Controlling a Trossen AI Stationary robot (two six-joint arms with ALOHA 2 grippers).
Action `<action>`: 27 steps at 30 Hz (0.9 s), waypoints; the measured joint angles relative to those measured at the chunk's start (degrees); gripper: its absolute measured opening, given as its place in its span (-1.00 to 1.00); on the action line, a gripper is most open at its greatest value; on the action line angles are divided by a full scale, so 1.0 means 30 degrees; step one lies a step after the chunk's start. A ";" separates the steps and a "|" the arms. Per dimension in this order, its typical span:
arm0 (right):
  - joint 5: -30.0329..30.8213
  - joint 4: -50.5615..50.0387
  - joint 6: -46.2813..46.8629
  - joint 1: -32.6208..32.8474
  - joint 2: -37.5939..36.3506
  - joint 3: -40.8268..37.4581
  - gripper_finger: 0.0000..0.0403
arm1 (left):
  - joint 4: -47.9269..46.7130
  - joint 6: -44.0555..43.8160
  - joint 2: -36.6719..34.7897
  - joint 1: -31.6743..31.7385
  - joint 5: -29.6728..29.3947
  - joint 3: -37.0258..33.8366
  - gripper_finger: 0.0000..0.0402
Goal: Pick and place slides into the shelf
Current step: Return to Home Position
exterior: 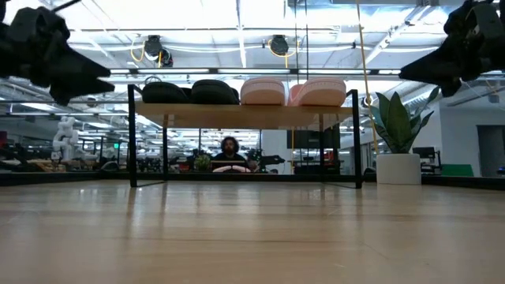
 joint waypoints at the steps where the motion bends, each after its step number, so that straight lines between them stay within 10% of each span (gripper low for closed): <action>1: -0.0014 0.0585 -0.0196 0.0000 -0.0007 -0.0279 -0.76 | 0.0513 -0.0107 -0.0121 -0.0178 -0.0298 -0.0477 0.12; 27: 0.0034 0.4416 -0.0698 -0.0007 0.0049 -0.3152 -0.76 | 0.1508 -0.1184 0.0146 -0.0691 -0.1520 -0.0960 0.12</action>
